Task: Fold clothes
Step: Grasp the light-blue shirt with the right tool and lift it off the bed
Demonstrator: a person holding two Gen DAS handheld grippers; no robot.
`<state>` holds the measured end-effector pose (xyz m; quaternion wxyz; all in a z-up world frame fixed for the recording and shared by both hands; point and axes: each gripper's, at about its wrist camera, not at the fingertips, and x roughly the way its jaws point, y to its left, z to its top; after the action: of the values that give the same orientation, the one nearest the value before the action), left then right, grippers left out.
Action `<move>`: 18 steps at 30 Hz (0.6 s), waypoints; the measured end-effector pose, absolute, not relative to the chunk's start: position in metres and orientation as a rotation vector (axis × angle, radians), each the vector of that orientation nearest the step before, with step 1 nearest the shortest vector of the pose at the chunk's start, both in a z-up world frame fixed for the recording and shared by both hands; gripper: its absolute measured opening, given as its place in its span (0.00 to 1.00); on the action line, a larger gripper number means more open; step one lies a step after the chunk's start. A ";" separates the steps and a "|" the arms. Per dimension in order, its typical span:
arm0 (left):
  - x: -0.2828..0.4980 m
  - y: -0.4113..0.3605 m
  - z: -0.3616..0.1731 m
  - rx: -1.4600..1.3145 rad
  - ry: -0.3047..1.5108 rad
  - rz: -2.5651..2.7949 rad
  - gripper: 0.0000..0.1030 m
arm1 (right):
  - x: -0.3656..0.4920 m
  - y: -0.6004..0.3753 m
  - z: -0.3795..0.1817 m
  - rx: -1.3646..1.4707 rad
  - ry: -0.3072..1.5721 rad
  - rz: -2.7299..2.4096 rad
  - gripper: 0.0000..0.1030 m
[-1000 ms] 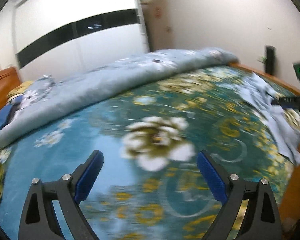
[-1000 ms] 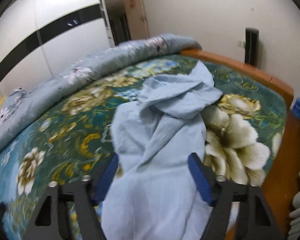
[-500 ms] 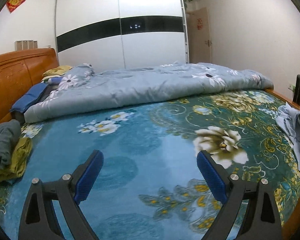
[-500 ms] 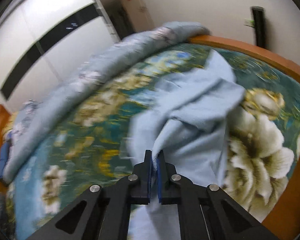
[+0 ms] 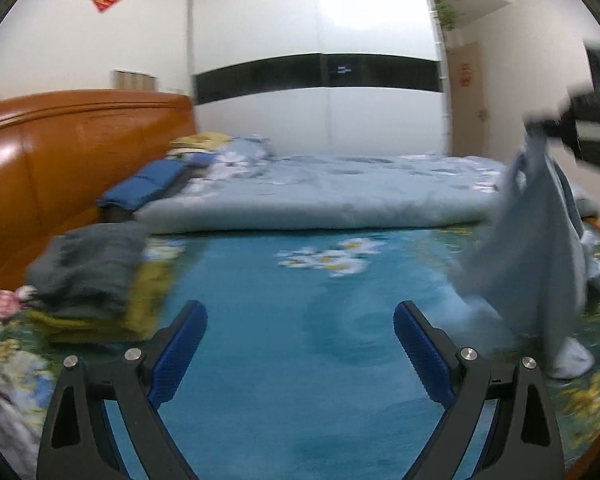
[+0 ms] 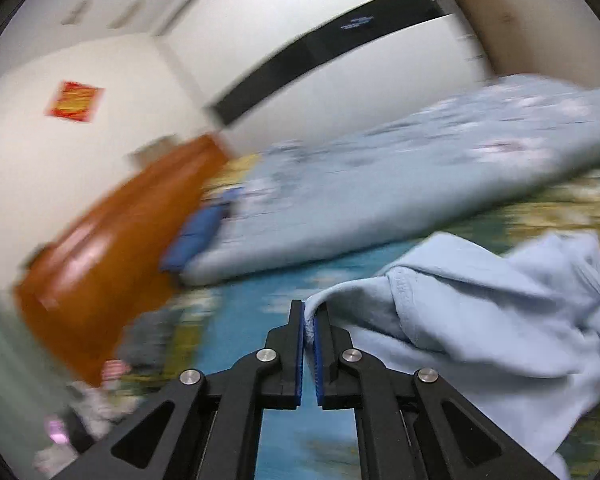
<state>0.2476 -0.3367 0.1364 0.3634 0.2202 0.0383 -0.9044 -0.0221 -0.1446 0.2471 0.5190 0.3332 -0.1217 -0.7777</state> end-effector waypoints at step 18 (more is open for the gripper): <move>0.311 -0.386 0.075 0.686 0.253 -2.202 0.92 | 0.033 -0.142 0.115 1.036 -0.135 -1.795 0.04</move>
<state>0.3109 -0.3860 0.0752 0.3991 0.2711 0.1000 -0.8702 0.0330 -0.1420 0.1145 0.5076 0.4299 -0.0561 -0.7445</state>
